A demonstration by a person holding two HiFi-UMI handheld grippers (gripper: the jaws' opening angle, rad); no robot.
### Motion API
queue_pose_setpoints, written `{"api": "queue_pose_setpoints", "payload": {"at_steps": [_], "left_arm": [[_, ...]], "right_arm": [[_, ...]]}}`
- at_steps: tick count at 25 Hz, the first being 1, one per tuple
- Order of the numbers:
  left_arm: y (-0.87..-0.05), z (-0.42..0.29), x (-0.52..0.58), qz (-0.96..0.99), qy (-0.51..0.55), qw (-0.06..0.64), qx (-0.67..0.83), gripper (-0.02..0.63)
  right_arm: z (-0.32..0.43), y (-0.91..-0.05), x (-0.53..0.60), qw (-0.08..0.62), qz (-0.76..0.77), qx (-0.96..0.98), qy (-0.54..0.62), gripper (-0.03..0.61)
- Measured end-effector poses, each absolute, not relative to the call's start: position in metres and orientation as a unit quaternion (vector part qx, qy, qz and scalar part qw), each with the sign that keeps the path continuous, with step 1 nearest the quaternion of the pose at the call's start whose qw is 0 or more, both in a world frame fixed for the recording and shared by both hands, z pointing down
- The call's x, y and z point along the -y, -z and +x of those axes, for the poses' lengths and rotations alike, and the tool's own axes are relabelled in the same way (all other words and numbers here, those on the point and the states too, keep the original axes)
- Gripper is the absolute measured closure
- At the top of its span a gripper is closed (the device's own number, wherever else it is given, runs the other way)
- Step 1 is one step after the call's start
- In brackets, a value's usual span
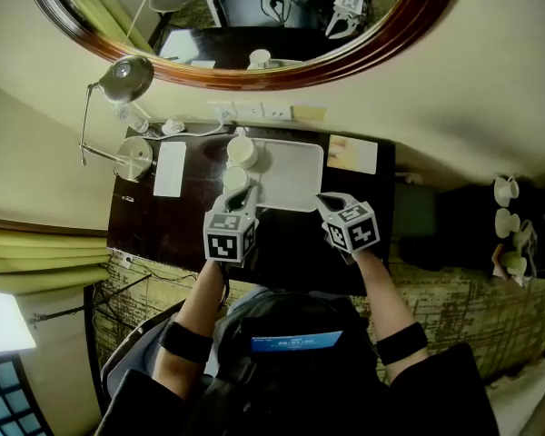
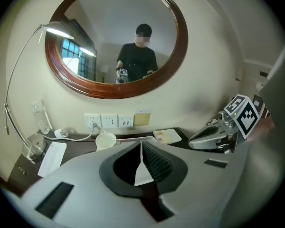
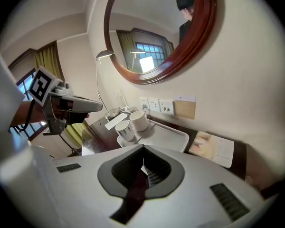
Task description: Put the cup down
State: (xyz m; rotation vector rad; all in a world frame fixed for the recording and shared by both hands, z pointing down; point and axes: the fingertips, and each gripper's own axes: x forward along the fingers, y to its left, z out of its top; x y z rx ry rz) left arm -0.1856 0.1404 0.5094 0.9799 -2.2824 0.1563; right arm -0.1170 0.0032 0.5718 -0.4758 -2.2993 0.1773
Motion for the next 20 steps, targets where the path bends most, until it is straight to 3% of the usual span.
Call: {"api": "queue_pose_setpoints", "payload": {"at_steps": [20], "left_arm": [[-0.510, -0.149, -0.159, 0.381, -0.034, 0.332, 0.862, 0.614]], "right_arm": [[-0.071, -0.540, 0.082, 0.325, -0.048, 0.938, -0.106, 0.578]]}}
